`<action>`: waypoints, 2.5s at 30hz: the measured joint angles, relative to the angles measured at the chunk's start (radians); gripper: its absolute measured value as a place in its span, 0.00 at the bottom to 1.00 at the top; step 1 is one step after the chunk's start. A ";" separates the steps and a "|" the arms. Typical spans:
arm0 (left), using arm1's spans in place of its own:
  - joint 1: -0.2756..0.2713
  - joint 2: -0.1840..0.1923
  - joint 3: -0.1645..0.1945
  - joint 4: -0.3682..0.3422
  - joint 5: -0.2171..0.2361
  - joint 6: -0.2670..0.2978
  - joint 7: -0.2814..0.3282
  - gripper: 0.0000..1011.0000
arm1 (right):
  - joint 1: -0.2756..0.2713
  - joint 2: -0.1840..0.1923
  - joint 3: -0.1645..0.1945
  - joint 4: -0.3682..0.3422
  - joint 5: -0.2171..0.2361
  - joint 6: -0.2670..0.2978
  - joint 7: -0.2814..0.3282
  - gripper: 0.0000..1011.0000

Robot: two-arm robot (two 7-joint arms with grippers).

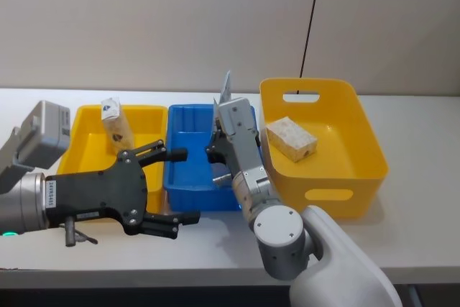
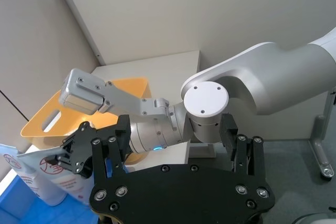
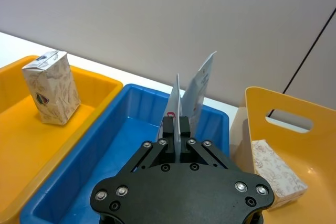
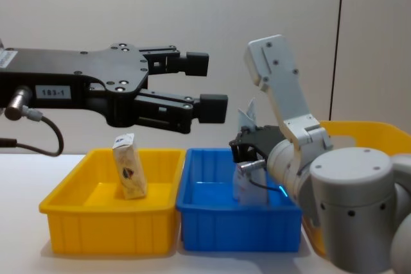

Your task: Bimanual collaborative sorting of washing and personal care products

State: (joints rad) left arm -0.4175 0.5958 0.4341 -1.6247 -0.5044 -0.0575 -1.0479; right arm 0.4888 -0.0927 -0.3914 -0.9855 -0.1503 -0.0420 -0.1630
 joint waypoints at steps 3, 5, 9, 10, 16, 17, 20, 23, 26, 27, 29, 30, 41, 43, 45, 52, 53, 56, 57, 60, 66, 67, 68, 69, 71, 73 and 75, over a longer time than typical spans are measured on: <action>0.000 0.000 0.000 0.000 0.000 0.000 0.000 0.99 | -0.006 0.003 0.005 -0.010 -0.001 0.003 0.000 0.01; 0.000 0.000 0.000 0.000 0.000 0.000 0.000 0.99 | -0.011 0.005 0.009 -0.018 -0.001 0.005 0.001 0.00; 0.000 0.000 0.000 0.000 0.000 0.000 0.000 0.99 | -0.021 0.010 0.015 -0.037 -0.002 0.005 0.003 0.00; 0.000 0.000 0.000 0.000 0.000 0.000 0.000 0.99 | -0.022 0.011 0.016 -0.042 -0.002 0.005 0.003 0.00; 0.000 0.000 0.000 0.000 0.000 0.000 0.000 0.99 | -0.045 0.020 0.027 -0.100 0.001 0.004 0.017 0.00; 0.000 0.000 0.000 0.000 0.000 0.000 0.000 0.99 | -0.047 0.020 0.028 -0.108 0.003 0.004 0.019 0.00; 0.000 0.000 0.000 0.000 0.000 0.000 0.000 0.99 | -0.060 0.024 0.034 -0.147 0.009 0.005 0.028 0.00; 0.000 0.000 0.000 0.000 0.000 0.000 0.000 0.99 | -0.074 0.027 0.038 -0.189 0.019 0.009 0.042 0.00; 0.000 0.000 0.000 0.000 0.000 0.000 0.000 0.99 | -0.090 0.028 0.041 -0.232 0.028 0.015 0.055 0.00; 0.000 0.000 0.000 0.000 0.000 0.000 0.000 0.99 | -0.094 0.029 0.042 -0.245 0.030 0.017 0.059 0.00; 0.000 0.000 0.000 0.000 0.000 0.000 0.000 0.99 | -0.103 0.030 0.045 -0.274 0.036 0.021 0.068 0.00; 0.000 0.000 0.000 0.000 0.000 0.000 0.000 0.99 | -0.107 0.030 0.046 -0.284 0.039 0.023 0.072 0.00; 0.000 0.000 0.000 0.000 0.000 0.000 0.000 0.99 | -0.135 0.025 0.075 -0.404 0.060 0.036 0.086 0.00; 0.000 0.000 0.000 0.000 0.000 0.000 0.000 0.99 | -0.136 0.022 0.084 -0.421 0.062 0.040 0.080 0.00; 0.000 0.000 0.000 0.000 0.000 0.000 0.000 0.99 | -0.136 0.019 0.097 -0.435 0.062 0.046 0.072 0.00; 0.000 0.000 0.000 0.000 0.000 0.000 0.000 0.99 | -0.128 0.010 0.136 -0.455 0.059 0.075 0.033 0.00; 0.000 0.000 0.000 0.000 0.000 0.000 0.000 0.99 | -0.127 0.010 0.141 -0.455 0.058 0.079 0.029 0.00; 0.000 0.000 0.000 0.000 0.000 0.000 0.000 0.99 | -0.119 0.006 0.165 -0.451 0.048 0.101 0.002 0.00; 0.000 0.000 0.000 0.000 0.000 0.000 0.000 0.99 | -0.119 0.006 0.165 -0.451 0.048 0.101 0.002 0.00; 0.000 0.000 0.000 0.000 0.000 0.000 0.000 0.99 | -0.113 0.004 0.184 -0.439 0.041 0.115 -0.018 0.00; 0.000 0.000 0.000 0.000 0.000 0.000 0.000 0.99 | -0.103 0.005 0.221 -0.410 0.027 0.145 -0.058 0.00; 0.000 0.000 0.000 0.000 0.000 0.000 0.000 0.99 | -0.102 0.006 0.228 -0.405 0.025 0.149 -0.063 0.00; 0.000 0.000 0.000 0.000 0.000 0.000 0.000 0.99 | -0.100 0.008 0.247 -0.391 0.021 0.158 -0.079 0.00; 0.000 0.000 0.000 0.000 0.000 0.000 0.000 0.99 | -0.099 0.009 0.255 -0.385 0.019 0.163 -0.087 0.00; 0.000 0.000 0.000 0.000 0.000 0.000 0.000 0.99 | -0.098 0.011 0.264 -0.379 0.016 0.168 -0.095 0.00; 0.000 0.000 0.000 0.000 0.000 0.000 0.000 0.99 | -0.098 0.011 0.272 -0.373 0.013 0.173 -0.101 0.00; 0.000 0.000 0.000 0.000 0.000 0.000 0.000 0.99 | -0.098 0.014 0.283 -0.364 0.011 0.179 -0.111 0.00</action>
State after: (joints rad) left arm -0.4175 0.5958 0.4341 -1.6248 -0.5044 -0.0576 -1.0479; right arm 0.3905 -0.0792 -0.1088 -1.3496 -0.1396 0.1366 -0.2745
